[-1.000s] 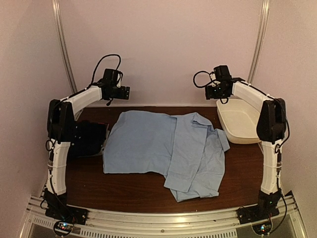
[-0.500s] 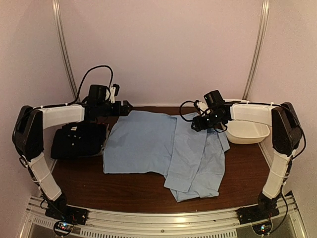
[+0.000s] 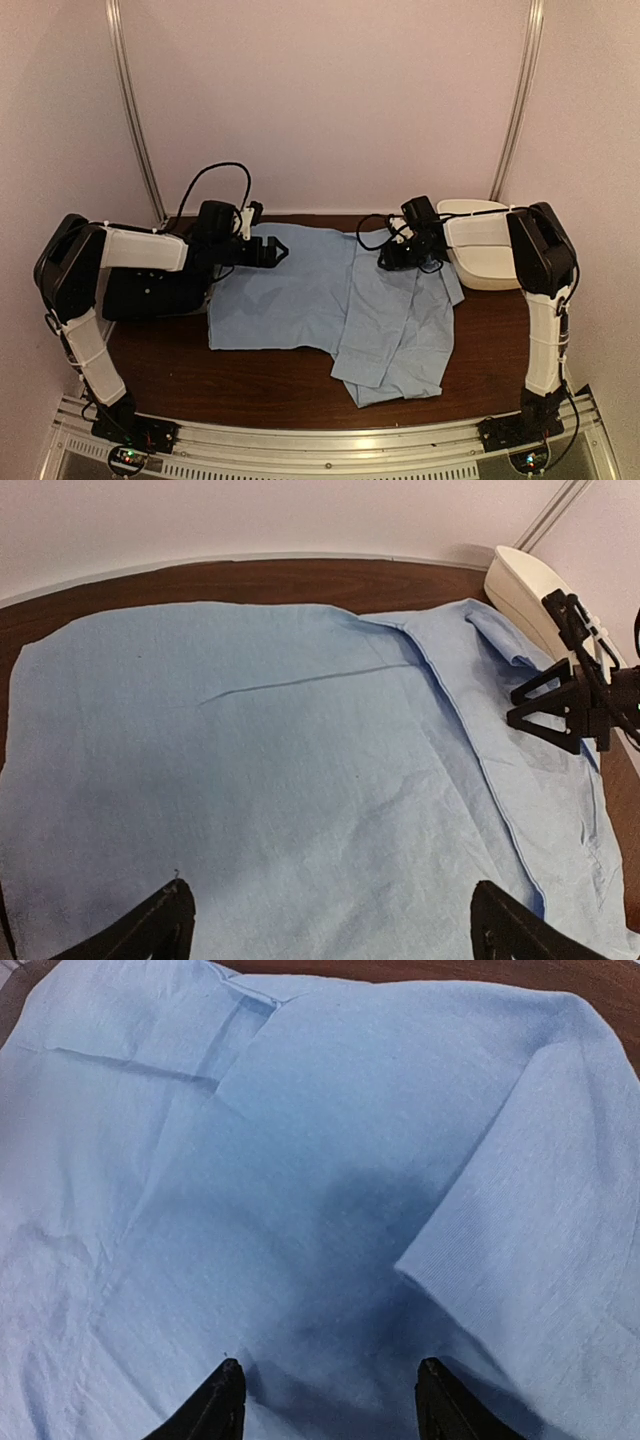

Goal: Fold and stack the long sleeve shirts
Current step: Adjust the sleeve at the center of the board.

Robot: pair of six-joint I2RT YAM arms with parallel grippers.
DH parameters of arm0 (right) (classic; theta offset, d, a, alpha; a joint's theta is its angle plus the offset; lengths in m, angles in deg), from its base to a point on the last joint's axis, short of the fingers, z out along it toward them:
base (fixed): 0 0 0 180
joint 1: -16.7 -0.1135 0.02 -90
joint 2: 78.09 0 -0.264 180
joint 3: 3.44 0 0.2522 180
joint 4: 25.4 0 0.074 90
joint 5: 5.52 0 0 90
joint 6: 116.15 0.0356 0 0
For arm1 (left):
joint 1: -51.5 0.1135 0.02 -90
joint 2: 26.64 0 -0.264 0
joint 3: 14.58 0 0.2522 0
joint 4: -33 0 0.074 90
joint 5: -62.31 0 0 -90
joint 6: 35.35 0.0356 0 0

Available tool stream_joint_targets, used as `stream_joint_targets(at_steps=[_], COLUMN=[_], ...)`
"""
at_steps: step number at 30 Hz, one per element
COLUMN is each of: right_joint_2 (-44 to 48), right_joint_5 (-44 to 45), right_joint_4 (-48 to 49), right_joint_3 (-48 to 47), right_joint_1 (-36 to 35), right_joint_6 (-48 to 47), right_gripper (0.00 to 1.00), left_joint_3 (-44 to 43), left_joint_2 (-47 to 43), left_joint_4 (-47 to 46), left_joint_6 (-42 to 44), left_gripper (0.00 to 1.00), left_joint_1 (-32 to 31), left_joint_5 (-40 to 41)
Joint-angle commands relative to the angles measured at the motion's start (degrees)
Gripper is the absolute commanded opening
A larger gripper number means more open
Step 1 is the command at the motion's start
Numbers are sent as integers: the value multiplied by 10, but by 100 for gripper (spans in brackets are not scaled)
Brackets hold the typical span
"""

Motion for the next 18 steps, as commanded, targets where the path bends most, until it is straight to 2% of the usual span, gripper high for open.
stream_joint_targets(at_steps=[1, 11, 18], right_joint_2=[-19, -45, -43], right_joint_5=[14, 47, 119], right_joint_4=[27, 45, 18], right_joint_3=[-46, -108, -159], right_joint_1=[17, 66, 96], right_joint_6=[12, 31, 52], right_gripper=[59, 60, 61], left_joint_3=[21, 48, 71], left_joint_2=[20, 44, 44], left_joint_4=[-49, -60, -50], left_joint_6=[-7, -11, -23], left_gripper=[98, 98, 98], left_joint_1=[-6, -12, -14], left_joint_5=[-4, 9, 30])
